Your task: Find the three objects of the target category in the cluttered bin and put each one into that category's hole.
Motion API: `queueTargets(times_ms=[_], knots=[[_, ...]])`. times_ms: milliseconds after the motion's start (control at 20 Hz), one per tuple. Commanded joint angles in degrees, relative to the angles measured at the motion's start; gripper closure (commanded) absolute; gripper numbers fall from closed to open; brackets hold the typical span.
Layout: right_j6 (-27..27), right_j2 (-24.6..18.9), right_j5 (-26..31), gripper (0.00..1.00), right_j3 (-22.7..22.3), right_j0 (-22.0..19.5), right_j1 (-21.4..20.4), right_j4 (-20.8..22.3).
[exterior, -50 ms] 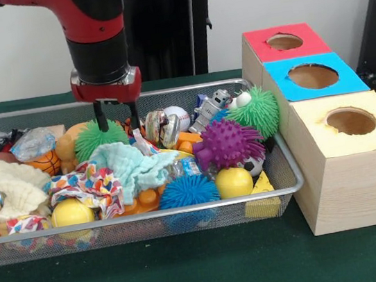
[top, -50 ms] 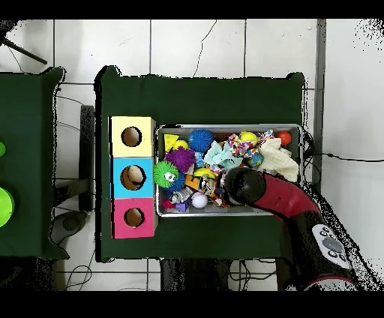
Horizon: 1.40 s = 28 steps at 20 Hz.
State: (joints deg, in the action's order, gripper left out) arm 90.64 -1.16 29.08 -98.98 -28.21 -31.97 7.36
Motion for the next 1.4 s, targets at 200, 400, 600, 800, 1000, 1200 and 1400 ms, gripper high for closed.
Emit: queueTargets(times_ms=[200, 400, 600, 800, 1000, 1200, 1400], knots=[[5.15, -2.52, -4.83, 0.00, -6.70, -1.37, 2.02, 2.59], [5.84, -2.64, -7.09, 0.00, -7.08, -1.48, 4.09, 2.63], [5.99, -2.80, -9.51, 0.00, -7.34, -1.84, 6.01, 2.74], [5.23, -2.86, -11.28, 0.00, -5.73, -2.40, 9.09, 3.19], [4.67, -3.17, -12.88, 0.00, -4.94, -3.39, 11.70, 3.90], [4.60, -3.37, -14.37, 0.00, -4.16, -4.01, 13.93, 4.26], [4.72, -2.99, -16.11, 0.00, -2.94, -3.88, 15.68, 4.93]])
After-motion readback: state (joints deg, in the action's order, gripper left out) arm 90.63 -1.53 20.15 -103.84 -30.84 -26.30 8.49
